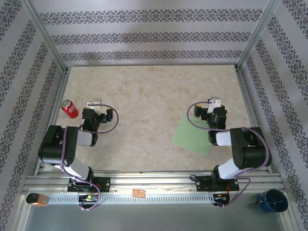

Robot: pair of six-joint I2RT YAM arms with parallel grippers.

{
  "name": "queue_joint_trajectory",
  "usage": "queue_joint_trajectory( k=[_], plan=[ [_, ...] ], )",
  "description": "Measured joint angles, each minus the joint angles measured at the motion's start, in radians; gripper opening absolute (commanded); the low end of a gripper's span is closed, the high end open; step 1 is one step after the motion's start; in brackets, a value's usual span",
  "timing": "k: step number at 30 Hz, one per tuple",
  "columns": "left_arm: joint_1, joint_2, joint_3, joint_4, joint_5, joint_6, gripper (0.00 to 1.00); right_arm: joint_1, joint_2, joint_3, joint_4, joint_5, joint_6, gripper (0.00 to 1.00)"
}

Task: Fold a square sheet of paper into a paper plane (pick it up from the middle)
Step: Move the square sheet of paper to the center of the table.

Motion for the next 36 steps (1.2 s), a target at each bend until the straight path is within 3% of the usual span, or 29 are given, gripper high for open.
queue_joint_trajectory(
  k=[30, 32, 36],
  plan=[
    [0.0, -0.005, -0.002, 0.0, 0.024, 0.004, 0.99, -0.011, -0.001, 0.005, -0.01, -0.043, -0.008, 0.98],
    [0.0, -0.043, -0.007, -0.024, 0.026, 0.004, 0.99, 0.003, -0.021, 0.013, -0.052, -0.029, -0.01, 0.98],
    [0.0, -0.16, 0.026, -0.14, 0.033, 0.007, 0.99, 0.008, -0.154, 0.106, -0.303, 0.03, 0.015, 0.98]
  ],
)
